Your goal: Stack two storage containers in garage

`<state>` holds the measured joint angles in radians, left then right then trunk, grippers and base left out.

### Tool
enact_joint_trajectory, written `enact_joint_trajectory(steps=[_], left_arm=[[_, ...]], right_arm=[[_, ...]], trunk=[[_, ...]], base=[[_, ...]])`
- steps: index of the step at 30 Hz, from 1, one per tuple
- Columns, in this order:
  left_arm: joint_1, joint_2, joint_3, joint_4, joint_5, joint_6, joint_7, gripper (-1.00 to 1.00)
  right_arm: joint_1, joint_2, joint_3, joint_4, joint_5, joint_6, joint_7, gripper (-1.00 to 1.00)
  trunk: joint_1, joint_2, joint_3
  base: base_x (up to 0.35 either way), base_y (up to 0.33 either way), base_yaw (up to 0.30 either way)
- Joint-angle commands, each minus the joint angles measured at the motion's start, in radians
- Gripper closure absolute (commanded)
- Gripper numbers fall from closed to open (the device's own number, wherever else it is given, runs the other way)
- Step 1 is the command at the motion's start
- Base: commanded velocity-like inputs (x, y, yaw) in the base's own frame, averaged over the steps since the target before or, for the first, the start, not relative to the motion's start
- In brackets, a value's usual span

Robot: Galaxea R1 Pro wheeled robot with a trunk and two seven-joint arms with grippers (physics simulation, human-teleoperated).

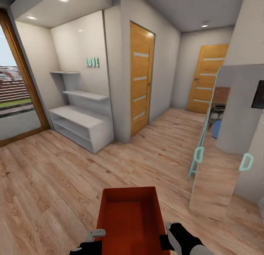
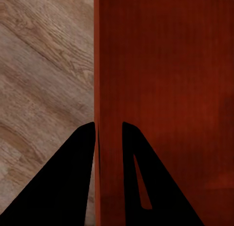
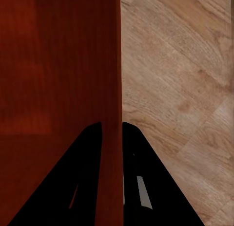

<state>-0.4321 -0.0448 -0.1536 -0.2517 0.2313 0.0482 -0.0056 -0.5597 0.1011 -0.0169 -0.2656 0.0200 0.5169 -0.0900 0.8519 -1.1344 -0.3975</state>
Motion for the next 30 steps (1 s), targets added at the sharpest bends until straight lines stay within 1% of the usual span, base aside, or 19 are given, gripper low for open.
enact_joint_trajectory(steps=[1,5,15,24,30], left_arm=[[-0.001,0.002,-0.023,-0.006,0.016,-0.033,0.004,1.00],[-0.001,0.002,-0.023,-0.006,0.016,-0.033,0.004,1.00],[-0.001,0.002,-0.023,-0.006,0.016,-0.033,0.004,1.00],[-0.001,0.002,-0.023,-0.006,0.016,-0.033,0.004,1.00],[-0.001,0.002,-0.023,-0.006,0.016,-0.033,0.004,1.00]], right_arm=[[0.000,-0.026,0.018,0.002,-0.022,0.029,-0.004,1.00],[0.000,-0.026,0.018,0.002,-0.022,0.029,-0.004,1.00],[0.000,-0.026,0.018,0.002,-0.022,0.029,-0.004,1.00],[0.000,-0.030,0.018,0.002,-0.022,0.029,-0.004,1.00],[0.000,-0.033,0.018,0.002,-0.023,0.029,-0.004,1.00]], trunk=[[0.001,-0.001,-0.001],[0.001,-0.001,-0.001],[0.001,-0.001,-0.001],[0.001,-0.001,-0.001],[0.001,-0.001,-0.001]], base=[[0.321,0.120,-0.227],[0.321,0.122,-0.142],[0.321,0.123,-0.028],[0.321,0.124,-0.190],[0.321,0.124,-0.057]])
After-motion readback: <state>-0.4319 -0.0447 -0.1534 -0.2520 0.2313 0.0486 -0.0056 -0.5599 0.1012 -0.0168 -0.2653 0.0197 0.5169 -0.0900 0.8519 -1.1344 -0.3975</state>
